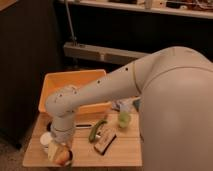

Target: Place apple in metal cup

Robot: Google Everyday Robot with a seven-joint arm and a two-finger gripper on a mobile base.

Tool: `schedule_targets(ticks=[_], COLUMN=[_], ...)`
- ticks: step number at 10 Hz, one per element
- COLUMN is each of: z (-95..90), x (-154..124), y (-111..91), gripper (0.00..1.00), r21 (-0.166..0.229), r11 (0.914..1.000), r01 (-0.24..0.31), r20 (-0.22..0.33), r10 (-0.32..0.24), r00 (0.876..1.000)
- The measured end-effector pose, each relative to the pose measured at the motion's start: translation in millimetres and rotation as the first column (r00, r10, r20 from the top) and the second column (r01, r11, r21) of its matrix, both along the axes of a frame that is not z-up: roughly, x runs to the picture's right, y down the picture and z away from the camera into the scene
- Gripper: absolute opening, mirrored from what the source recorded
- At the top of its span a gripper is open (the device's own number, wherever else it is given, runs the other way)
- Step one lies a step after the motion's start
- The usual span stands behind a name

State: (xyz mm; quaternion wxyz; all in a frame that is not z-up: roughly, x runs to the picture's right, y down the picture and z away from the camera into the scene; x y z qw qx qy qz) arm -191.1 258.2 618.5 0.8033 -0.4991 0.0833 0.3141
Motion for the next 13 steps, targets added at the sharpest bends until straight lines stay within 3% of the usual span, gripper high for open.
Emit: schedule_targets(ticks=[1, 8, 9, 13], z=[0.4, 1.3, 1.6, 2.6], x=[-2.0, -3.0, -3.2, -6.5], y=[1.5, 4.1, 4.3, 2.8], gripper=[0.07, 0.75, 0.8, 0.8], r21=[-0.006, -0.004, -0.002, 0.011], r11=[1.0, 0.9996, 0.9995, 0.9994], r01=[0.001, 0.03, 0.032, 0.033], r20=[0.004, 0.014, 0.02, 0.037], r10=[-0.001, -0.03, -0.032, -0.034], r00=[1.0, 0.999, 0.999, 0.999])
